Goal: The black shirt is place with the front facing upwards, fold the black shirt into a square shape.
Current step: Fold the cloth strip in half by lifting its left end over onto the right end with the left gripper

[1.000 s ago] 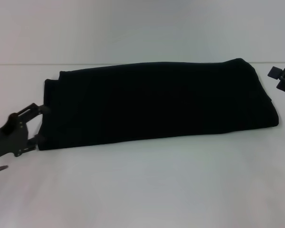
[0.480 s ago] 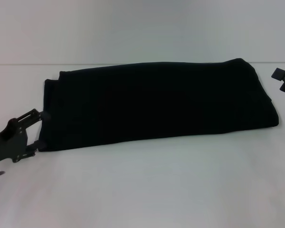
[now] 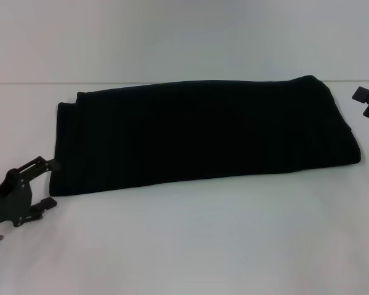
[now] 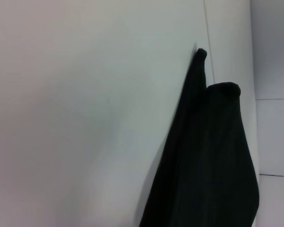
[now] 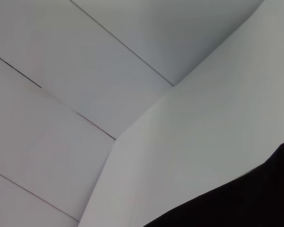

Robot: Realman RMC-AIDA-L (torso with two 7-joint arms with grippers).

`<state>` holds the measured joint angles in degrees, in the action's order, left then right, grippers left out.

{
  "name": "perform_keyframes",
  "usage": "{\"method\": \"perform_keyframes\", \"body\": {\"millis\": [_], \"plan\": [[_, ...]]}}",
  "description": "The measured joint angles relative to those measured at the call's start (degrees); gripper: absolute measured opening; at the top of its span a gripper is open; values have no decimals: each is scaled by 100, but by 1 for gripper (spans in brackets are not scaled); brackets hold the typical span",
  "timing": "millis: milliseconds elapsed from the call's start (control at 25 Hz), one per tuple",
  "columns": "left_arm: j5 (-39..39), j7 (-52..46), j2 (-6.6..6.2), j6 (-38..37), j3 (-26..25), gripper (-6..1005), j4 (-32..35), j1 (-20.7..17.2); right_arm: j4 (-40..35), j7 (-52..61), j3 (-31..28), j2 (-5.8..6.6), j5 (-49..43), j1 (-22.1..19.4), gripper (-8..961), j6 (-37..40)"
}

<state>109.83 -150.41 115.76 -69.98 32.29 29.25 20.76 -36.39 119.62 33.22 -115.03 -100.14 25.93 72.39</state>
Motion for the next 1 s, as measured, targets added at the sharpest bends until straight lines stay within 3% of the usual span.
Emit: {"method": "perform_keyframes", "body": {"millis": [680,1000], "plan": [[219,-99,-32,352,-27,949,-290,390,9,0,-42,-18,12,-34,817,-7],[-315,446,40,315,-65,949,-158,541,10,0,-61,-19,19,-44,818,-5]]}}
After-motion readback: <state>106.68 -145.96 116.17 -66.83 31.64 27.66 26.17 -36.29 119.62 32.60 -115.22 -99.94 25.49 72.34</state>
